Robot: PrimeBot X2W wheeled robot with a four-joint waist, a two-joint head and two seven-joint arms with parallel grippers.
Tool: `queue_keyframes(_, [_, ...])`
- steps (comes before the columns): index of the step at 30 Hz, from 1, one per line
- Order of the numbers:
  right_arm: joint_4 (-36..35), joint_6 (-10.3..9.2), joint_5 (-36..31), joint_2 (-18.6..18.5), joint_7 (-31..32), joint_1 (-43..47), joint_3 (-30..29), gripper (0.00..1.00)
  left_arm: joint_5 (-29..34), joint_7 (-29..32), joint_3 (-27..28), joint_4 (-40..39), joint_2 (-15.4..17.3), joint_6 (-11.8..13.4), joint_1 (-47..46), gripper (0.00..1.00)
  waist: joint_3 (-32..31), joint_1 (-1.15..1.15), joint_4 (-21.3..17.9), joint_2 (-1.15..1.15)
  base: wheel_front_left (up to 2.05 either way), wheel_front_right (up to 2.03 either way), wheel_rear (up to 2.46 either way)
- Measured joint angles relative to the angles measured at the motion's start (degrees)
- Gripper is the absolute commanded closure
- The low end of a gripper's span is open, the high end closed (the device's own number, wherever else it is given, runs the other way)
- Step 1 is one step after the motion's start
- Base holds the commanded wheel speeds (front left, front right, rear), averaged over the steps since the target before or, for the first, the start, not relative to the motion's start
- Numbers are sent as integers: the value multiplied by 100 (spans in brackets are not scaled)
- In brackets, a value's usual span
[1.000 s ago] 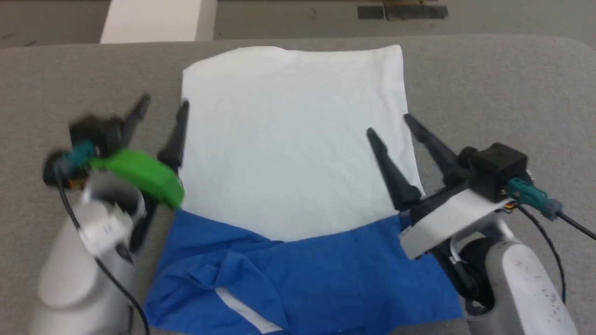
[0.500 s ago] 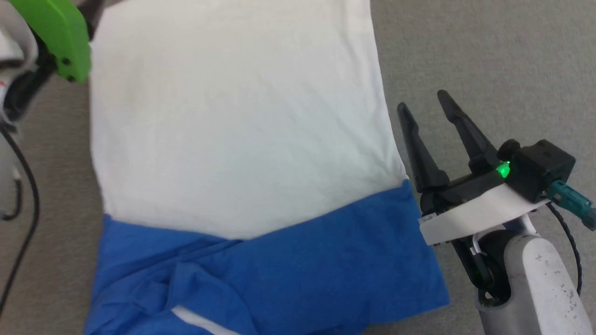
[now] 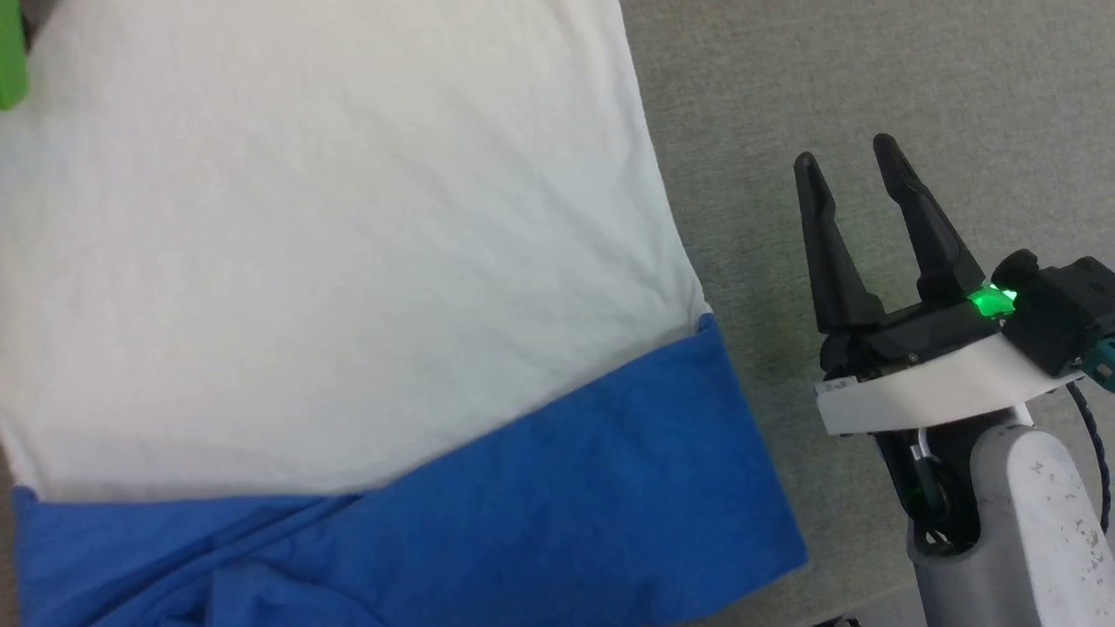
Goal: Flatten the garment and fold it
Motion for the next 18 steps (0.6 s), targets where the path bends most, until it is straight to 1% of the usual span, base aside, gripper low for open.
queue_keyframes(2, [10, 0, 37, 0, -24, 0, -3, 0, 48, 148, 23, -111, 140, 170, -3, 0, 87, 0, -83, 0, 0, 0, 0])
queue_keyframes(5, [22, 0, 63, 0, -34, -1, 3, 0, 76, 216, 79, -257, 241, 372, -3, 0, 188, 0, -160, 0, 0, 0, 0])
queue_keyframes(12, [31, 0, 56, 0, 13, -130, 64, 0, 355, 232, 44, -515, 461, 559, 11, 0, 273, 0, -136, 0, 0, 0, 0])
queue_keyframes(16, [38, 0, 32, 0, 69, -185, 101, 0, 188, 470, 100, -578, 443, 650, 36, 0, 287, 0, -87, 0, 0, 0, 0])
queue_keyframes(17, [48, 0, 31, 1, 71, -194, 109, 0, 123, 526, 115, -598, 431, 662, 44, 18, 290, 0, -75, 0, 0, 0, 0])
queue_keyframes(18, [64, 0, 18, 0, 108, -220, 115, 0, 60, 579, 129, -638, 426, 693, 52, 57, 294, 0, -61, 0, 0, 0, 0])
